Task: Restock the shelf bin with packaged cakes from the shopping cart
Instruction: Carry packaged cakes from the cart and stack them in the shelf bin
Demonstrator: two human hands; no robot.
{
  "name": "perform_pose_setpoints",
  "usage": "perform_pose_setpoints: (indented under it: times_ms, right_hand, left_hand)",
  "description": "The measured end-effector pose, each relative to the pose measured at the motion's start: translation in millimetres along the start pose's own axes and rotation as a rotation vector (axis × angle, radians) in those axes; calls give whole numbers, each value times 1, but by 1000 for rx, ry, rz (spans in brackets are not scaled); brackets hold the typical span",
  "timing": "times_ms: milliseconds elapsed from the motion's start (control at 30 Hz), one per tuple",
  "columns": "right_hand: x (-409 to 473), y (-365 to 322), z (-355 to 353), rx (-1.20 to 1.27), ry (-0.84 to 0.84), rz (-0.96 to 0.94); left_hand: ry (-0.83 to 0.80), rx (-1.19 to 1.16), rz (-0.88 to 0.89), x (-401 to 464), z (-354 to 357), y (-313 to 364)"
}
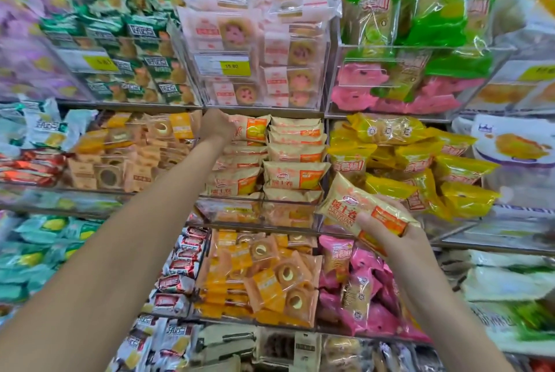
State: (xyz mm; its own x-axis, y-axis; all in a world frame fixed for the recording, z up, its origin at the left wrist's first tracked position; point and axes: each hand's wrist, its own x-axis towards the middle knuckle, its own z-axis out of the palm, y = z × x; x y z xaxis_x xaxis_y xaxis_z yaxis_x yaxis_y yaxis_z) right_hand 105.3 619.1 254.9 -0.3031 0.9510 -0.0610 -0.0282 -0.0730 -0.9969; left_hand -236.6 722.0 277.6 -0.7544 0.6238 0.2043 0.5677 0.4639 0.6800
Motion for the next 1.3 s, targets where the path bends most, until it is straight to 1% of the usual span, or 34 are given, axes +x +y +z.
perform_pose_setpoints:
  times_ms: [67,200,267,333,367,467,500,533,633,800,900,1000,1167,1233,1300]
  right_hand:
    - [-1,1,3,7,12,-3]
    - [-6,4,7,2,14,-2]
    - [-9,5,4,7,5,-1]
    - [-11,5,-2,25,6,5]
    - [-12,5,-5,30,11,4]
    - [-14,4,-10,35,14,-3]
    - [-14,4,-11,45,14,-1]
    - [-14,3,-11,56,14,-1]
    - [-12,1,-10,64,13,-5]
    - [-9,0,-13,71,21,-5]
    - [-8,0,-14,61,36,2]
    - [-7,2,-13,47,39,14]
    - [-9,1,-9,55,32,16]
    - [-11,1,-10,63,30,16]
    - [-13,2,-10,71,31,16]
  left_hand:
    - [-10,81,28,-2,0,0]
    - [3,168,147,-12,6,-4]
    - [47,219,186,-19,8,-3]
    - [99,274,270,-25,10,-1]
    - [70,270,331,-27,11,-1]
    - [-182,233,487,-30,15,-2]
    - [-212,258,520,-29,14,-4]
    - [-201,281,538,-26,14,-5]
    - [-120,349,573,-19,12,-7]
    - [-62,363,616,-12,19,-1]
    - [-63,329,640,-8,19,-1]
    - [-101,352,656,-9,17,-5]
    - [-97,387,588,-13,8,-7]
    - [-120,404,553,-14,5,-3]
    - [-108,451,554,-16,4,0]
